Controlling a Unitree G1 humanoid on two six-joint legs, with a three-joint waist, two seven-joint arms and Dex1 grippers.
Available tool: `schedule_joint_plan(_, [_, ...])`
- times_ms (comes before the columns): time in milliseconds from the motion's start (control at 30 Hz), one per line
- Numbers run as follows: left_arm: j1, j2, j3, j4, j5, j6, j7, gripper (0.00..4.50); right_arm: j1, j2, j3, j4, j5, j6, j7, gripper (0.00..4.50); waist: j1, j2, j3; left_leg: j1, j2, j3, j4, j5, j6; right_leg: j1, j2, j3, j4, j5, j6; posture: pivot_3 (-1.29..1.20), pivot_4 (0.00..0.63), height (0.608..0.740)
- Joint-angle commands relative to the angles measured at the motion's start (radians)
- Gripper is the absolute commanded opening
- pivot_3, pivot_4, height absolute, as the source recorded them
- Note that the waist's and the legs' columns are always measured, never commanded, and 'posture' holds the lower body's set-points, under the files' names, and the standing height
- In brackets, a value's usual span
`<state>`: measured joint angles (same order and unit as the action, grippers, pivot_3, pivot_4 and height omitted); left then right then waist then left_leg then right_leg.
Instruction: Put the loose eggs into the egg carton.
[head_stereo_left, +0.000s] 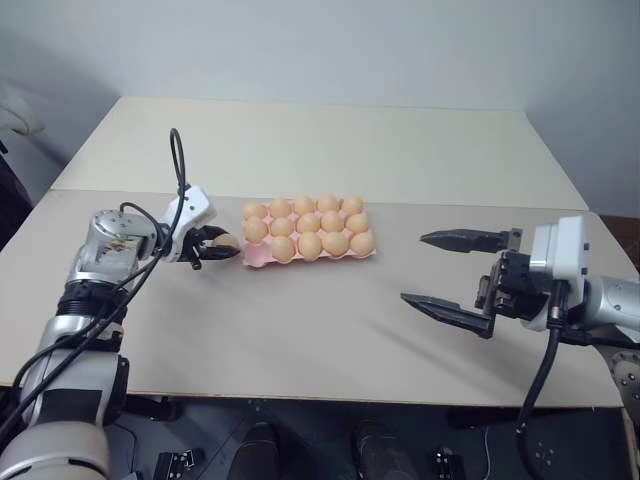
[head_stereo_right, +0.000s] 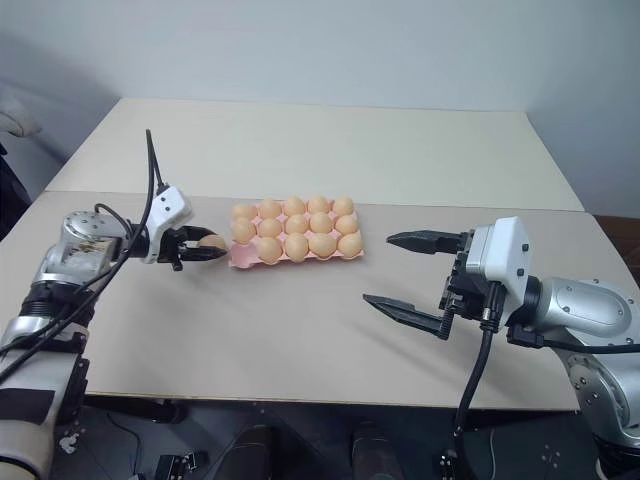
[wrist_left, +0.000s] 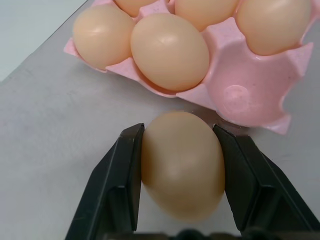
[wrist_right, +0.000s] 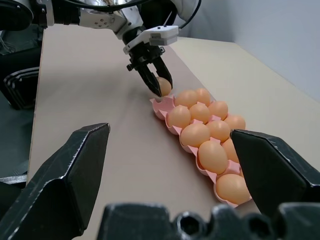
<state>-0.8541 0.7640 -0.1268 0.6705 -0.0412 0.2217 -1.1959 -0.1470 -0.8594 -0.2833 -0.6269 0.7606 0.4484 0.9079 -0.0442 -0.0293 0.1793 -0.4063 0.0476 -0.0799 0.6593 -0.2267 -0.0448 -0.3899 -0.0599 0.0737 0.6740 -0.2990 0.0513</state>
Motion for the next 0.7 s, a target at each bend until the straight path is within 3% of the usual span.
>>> schedule_joint_plan(33, [-0.031, 0.059, 0.059, -0.057, -0.052, 0.009, -0.072, 2.24, -0.026, -0.007, -0.014, -0.025, 0.013, -0.004, -0.007, 4.5, 0.0, 0.0, 0.0, 0.0, 0.0, 0.0, 0.0, 0.0, 0.0, 0.0, 0.0, 0.0, 0.0, 0.0, 0.0, 0.0, 0.15, 0.74])
schedule_joint_plan(333, [-0.027, 0.032, 0.082, -0.214, -0.136, 0.093, -0.13, 2.24, -0.049, -0.017, -0.005, 0.006, -0.002, -0.008, 0.018, 4.5, 0.008, 0.0, 0.0, 0.0, 0.0, 0.0, 0.0, 0.0, 0.0, 0.001, -0.001, 0.0, -0.001, 0.0, 0.0, 0.0, 0.15, 0.74])
schedule_joint_plan(700, [-0.041, -0.059, -0.002, -0.223, -0.096, 0.072, -0.125, 2.24, -0.023, -0.051, -0.046, 0.002, 0.009, 0.002, 0.026, 4.5, 0.001, 0.0, 0.0, 0.0, 0.0, 0.0, 0.0, 0.0, 0.0, 0.0, 0.0, 0.0, 0.0, 0.0, 0.0, 0.0, 0.15, 0.74])
